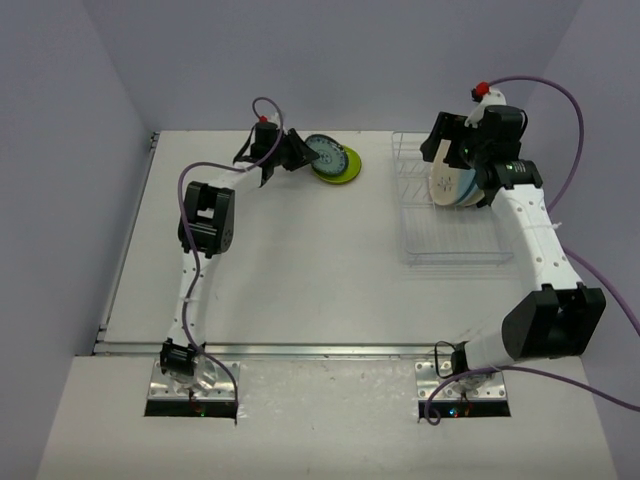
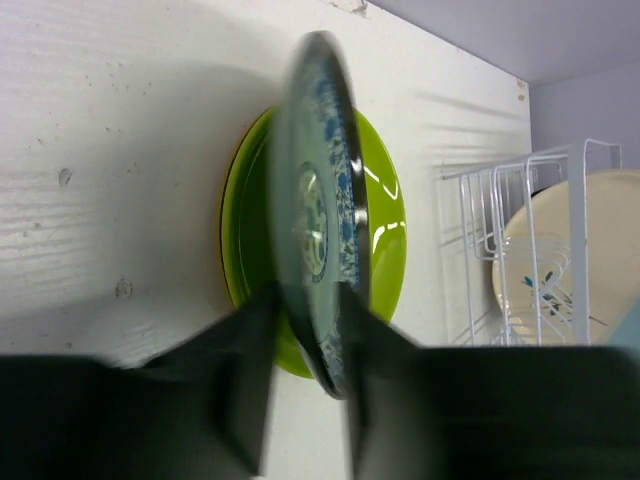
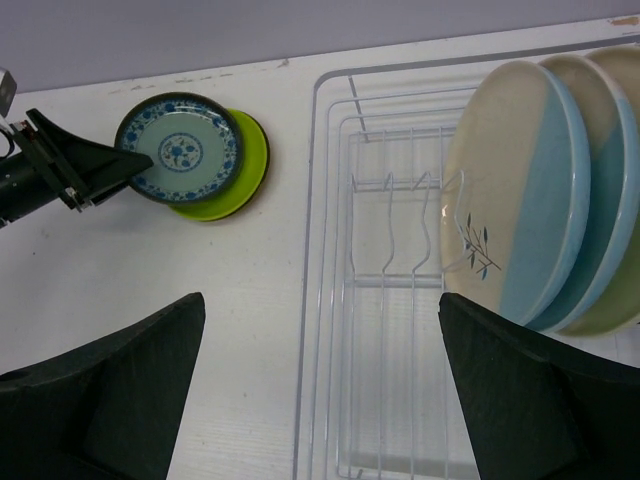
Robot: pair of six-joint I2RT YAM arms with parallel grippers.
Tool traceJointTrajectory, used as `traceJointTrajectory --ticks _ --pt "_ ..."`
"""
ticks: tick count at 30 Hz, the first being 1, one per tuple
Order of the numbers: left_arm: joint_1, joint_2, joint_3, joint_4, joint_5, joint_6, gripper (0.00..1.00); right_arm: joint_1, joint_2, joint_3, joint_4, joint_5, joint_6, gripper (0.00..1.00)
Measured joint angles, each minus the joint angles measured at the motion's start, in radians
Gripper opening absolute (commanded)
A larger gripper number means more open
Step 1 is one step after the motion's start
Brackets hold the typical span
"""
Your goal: Unload the plates from the dish rack
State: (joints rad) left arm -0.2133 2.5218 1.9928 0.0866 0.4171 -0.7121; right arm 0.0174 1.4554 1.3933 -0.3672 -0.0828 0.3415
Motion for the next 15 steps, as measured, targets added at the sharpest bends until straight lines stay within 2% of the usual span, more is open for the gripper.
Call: traceJointTrajectory --ticks 3,11,12,15 --pt "-0.006 0.001 0.002 -0.009 -0.001 0.024 0.57 0.0 -0.002 0.0 -0.001 0.012 -0.011 0.99" --pt "-0.049 -0.046 -0.033 -0.079 -0.068 0.181 0.76 0.0 -0.003 0.0 -0.007 0.145 -0.072 0.98" --pt "-0.058 -0.072 -0.053 -0.094 -0.092 0.212 0.83 0.0 -0.003 0.0 -0.01 0.169 -0.083 0.98" --pt "-0.091 -0.157 -0.097 -0.139 -0.175 0.3 0.86 0.0 -0.003 0.0 -0.019 0.232 -0.122 0.93"
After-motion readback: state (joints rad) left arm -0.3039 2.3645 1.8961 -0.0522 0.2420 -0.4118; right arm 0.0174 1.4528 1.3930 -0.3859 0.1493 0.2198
